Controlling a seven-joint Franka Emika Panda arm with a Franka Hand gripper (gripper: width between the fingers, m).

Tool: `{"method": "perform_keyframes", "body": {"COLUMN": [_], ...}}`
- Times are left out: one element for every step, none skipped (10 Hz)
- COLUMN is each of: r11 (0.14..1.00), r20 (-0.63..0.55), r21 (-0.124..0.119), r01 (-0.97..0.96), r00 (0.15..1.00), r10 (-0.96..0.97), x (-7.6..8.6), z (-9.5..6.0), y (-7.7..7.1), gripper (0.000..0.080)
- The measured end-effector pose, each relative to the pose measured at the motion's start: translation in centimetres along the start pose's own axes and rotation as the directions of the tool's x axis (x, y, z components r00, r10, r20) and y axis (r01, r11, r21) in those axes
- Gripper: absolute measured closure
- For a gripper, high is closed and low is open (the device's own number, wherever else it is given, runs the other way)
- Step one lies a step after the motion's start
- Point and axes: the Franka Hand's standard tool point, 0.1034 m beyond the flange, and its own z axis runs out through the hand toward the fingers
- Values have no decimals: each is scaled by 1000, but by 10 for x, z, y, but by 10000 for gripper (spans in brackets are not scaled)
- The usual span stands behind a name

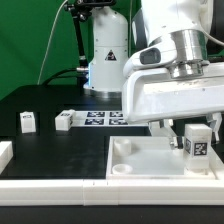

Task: Assemble one leg

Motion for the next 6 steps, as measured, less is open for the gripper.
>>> {"method": "perform_keyframes", "body": {"r11": [1000,1000,1000,1000,1000,1000], "r20": [0,0,0,0,0,1], "r21": [0,0,0,0,0,0], "r01": [0,0,0,0,0,0], "r00": [1000,1000,1000,1000,1000,1000], "r10": [0,0,0,0,0,0], "x": [0,0,0,0,0,1], "z": [0,0,0,0,0,-1], "y": [0,0,0,0,0,0], "gripper": [301,181,160,160,152,152]}}
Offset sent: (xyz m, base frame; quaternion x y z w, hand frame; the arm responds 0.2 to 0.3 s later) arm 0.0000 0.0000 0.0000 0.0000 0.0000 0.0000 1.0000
